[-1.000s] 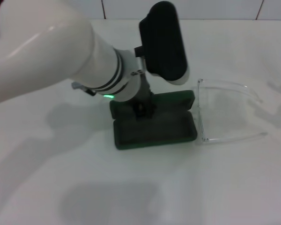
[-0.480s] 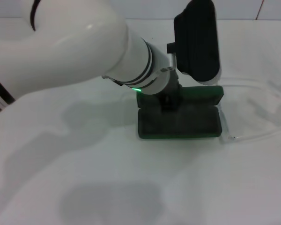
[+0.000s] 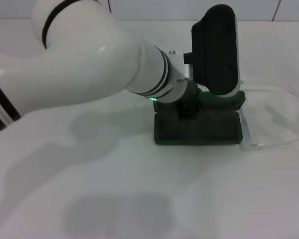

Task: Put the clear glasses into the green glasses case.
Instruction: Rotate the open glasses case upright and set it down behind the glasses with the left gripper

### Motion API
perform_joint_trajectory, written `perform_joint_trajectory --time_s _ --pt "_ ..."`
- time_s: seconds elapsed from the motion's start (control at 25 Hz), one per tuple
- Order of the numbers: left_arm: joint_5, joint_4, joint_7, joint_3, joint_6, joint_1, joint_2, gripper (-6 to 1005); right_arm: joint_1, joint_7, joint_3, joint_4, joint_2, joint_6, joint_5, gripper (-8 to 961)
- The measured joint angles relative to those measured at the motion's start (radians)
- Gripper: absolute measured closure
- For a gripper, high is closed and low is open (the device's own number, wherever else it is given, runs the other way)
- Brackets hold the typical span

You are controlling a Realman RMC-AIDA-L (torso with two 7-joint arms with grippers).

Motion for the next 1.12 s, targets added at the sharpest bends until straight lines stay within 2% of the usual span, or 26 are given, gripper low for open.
perform_joint_trajectory --time_s 1.12 --pt "0.006 0.006 0.009 0.071 -0.059 0.019 0.0 665 -0.01 0.0 0.014 0.002 0.0 -0.011 0.002 84"
